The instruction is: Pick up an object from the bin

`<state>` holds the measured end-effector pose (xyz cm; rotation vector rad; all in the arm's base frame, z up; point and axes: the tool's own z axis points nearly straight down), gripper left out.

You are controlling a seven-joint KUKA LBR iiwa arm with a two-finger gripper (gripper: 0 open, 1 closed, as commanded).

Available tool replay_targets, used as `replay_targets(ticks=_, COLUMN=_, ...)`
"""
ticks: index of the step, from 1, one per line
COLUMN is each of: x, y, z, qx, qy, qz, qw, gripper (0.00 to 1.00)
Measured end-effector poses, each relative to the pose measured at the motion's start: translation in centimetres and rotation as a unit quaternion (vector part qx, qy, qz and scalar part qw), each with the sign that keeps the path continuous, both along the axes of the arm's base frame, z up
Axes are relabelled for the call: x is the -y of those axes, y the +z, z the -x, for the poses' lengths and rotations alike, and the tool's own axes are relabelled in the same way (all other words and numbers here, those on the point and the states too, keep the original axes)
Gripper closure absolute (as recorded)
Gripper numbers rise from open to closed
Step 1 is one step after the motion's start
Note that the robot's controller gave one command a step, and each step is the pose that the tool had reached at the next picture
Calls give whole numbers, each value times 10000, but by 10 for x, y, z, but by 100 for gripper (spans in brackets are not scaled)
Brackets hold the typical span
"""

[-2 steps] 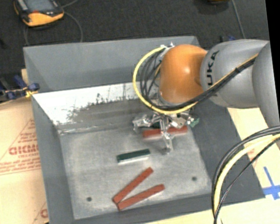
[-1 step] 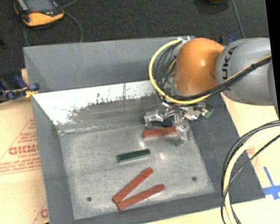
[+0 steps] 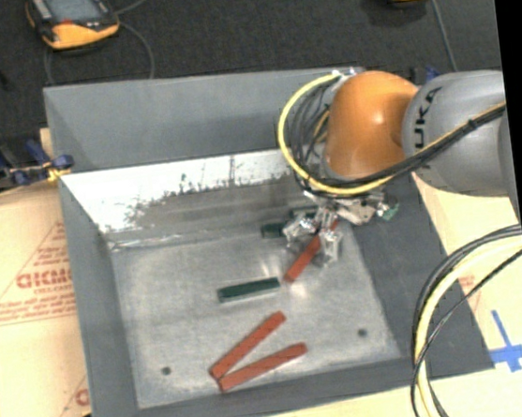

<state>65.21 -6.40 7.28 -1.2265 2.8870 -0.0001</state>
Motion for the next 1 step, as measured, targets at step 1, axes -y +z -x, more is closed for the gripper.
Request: replay_targets(ticks=1, x=-11, y=143, z=22, qx=41, qy=694, qz=19, qw=9976, gripper=100)
